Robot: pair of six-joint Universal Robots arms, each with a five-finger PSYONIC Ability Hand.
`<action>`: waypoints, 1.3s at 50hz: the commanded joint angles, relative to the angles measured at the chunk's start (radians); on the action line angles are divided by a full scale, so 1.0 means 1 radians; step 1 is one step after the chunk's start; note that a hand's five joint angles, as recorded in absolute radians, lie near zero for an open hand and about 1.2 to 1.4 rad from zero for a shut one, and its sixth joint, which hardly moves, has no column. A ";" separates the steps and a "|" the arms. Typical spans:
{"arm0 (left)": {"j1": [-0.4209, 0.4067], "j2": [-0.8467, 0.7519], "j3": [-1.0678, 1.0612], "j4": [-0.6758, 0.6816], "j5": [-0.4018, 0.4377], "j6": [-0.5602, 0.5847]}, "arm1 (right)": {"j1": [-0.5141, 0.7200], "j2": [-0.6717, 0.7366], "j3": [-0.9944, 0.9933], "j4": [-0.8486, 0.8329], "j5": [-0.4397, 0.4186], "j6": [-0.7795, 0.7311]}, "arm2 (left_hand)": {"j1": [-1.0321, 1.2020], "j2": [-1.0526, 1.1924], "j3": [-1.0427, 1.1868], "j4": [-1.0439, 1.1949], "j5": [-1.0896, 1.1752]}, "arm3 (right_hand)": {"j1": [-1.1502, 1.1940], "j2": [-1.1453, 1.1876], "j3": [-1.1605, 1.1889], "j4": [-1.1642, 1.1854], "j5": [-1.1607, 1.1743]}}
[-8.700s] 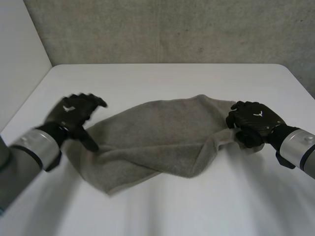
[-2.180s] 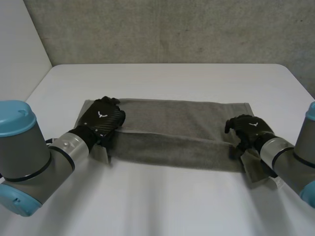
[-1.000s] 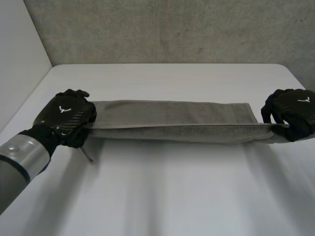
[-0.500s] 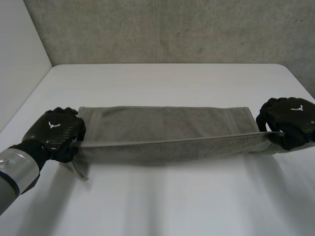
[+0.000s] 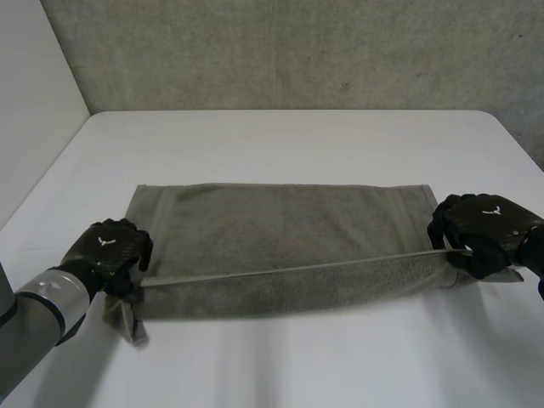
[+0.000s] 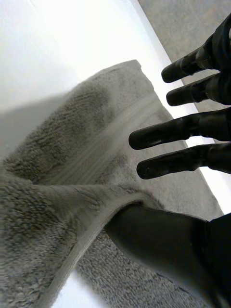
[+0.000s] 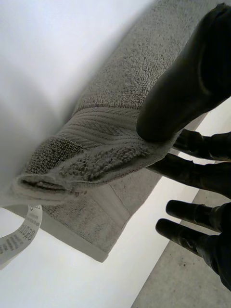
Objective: Fold the towel.
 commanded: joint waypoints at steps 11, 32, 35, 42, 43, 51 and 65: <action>0.052 0.202 0.008 -0.128 0.004 0.124 | -0.006 -0.051 -0.032 0.011 0.002 0.005 | 0.557 0.546 -0.051 -0.059 0.568 | 0.080 0.065 -0.043 -0.076 0.051; 0.085 0.110 0.178 -0.170 0.009 0.130 | 0.006 -0.064 -0.105 -0.006 -0.005 0.018 | 0.557 0.546 -0.051 -0.059 0.568 | 0.080 0.065 -0.043 -0.076 0.051; 0.100 0.104 0.183 -0.168 0.009 0.131 | 0.002 -0.060 -0.100 -0.019 -0.005 0.021 | 0.557 0.546 -0.051 -0.059 0.568 | 0.080 0.065 -0.043 -0.076 0.051; 0.149 0.147 0.226 -0.125 0.012 0.128 | -0.003 -0.071 -0.105 -0.047 -0.004 0.052 | 0.411 0.400 -0.051 -0.059 0.423 | 0.080 0.065 -0.043 -0.076 0.051; 0.149 0.147 0.226 -0.125 0.012 0.128 | -0.004 -0.073 -0.106 -0.049 -0.005 0.063 | 0.410 0.399 -0.051 -0.059 0.422 | 0.080 0.065 -0.043 -0.076 0.051; 0.170 0.132 0.168 -0.079 0.012 0.128 | -0.008 -0.067 -0.080 -0.062 -0.008 0.066 | -0.127 -0.138 -0.051 -0.059 -0.115 | 0.080 0.065 -0.043 -0.076 0.051; 0.170 0.071 0.068 -0.079 0.014 0.130 | 0.000 0.033 -0.042 -0.078 0.001 0.043 | 0.060 0.049 -0.051 -0.059 0.071 | 0.080 0.065 -0.043 -0.076 0.051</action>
